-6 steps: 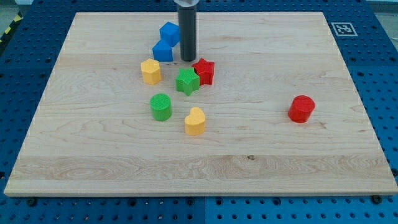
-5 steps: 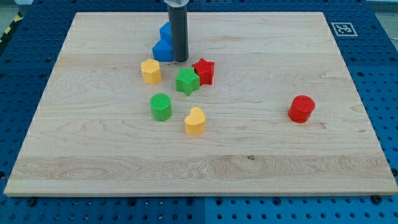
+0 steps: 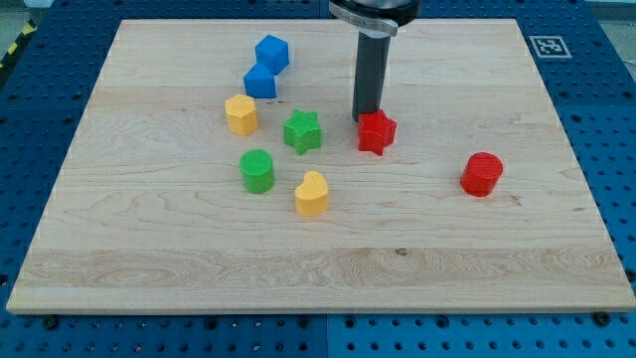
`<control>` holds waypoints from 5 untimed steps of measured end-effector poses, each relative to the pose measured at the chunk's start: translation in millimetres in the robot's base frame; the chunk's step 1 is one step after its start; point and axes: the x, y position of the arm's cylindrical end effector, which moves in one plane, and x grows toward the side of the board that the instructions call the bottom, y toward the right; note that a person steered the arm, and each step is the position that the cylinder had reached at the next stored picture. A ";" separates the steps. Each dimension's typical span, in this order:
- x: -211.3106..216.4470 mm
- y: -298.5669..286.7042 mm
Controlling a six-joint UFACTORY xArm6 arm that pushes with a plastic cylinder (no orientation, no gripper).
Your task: Push the red star to the down
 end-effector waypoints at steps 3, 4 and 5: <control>67.3 -3.4; 96.9 7.9; 105.8 18.4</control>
